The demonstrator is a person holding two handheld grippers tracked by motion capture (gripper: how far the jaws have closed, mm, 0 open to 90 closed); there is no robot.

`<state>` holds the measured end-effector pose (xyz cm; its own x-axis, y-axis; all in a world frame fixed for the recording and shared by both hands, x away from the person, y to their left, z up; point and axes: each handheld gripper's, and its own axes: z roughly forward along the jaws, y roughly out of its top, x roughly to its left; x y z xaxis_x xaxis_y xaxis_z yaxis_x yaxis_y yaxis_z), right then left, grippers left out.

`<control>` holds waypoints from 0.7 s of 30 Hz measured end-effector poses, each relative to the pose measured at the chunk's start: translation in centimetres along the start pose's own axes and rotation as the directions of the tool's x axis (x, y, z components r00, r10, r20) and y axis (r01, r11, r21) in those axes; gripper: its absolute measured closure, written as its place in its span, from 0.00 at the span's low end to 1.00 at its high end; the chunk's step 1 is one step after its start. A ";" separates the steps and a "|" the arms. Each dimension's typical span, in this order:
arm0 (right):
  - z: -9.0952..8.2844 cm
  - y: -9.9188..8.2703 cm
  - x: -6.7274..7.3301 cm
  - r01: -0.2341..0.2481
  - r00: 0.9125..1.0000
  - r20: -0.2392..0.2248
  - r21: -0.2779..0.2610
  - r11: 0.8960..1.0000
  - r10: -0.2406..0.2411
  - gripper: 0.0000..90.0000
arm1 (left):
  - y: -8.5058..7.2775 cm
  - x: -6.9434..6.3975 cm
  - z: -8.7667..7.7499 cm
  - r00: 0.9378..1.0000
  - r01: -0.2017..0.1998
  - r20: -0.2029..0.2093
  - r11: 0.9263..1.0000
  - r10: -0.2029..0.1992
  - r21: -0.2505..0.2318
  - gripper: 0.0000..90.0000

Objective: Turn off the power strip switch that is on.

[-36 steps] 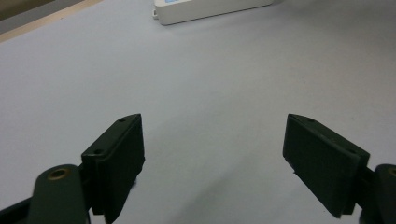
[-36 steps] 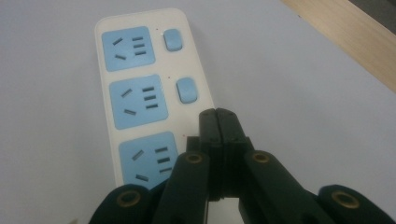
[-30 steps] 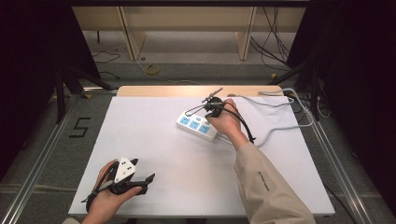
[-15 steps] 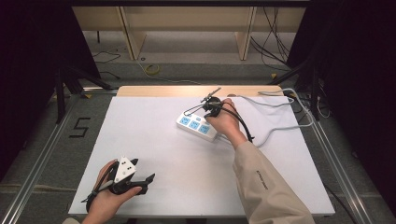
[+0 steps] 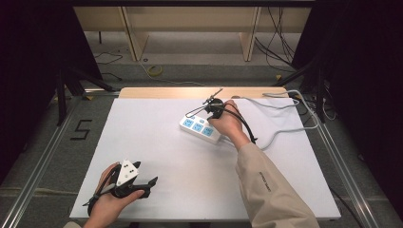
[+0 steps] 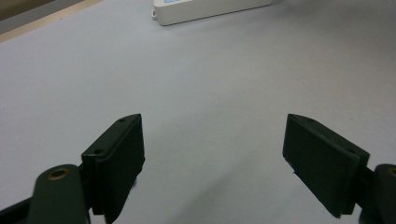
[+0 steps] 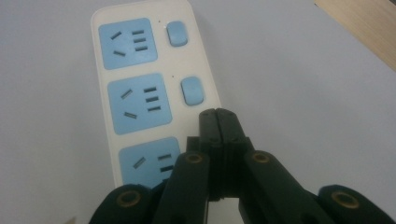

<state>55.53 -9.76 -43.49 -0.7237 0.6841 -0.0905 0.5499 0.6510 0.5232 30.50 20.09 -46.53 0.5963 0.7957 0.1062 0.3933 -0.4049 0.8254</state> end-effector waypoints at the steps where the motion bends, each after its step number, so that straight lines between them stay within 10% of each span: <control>1: 0.0 0.0 0.0 -0.005 1.000 0.000 0.003 1.000 0.005 1.00 | 0.0 0.0 0.0 1.000 0.000 -0.001 1.000 0.000 0.000 0.23; 21: 0.5 -0.1 -0.1 -0.005 1.000 -0.002 0.048 0.999 0.005 1.00 | 0.0 0.0 0.0 1.000 0.000 0.001 1.000 0.000 0.000 0.23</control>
<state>55.79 -9.75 -43.92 -0.7218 0.6867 -0.0856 0.5729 0.6624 0.4827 30.50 20.07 -46.54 0.5969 0.7953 0.1058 0.3933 -0.4050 0.8254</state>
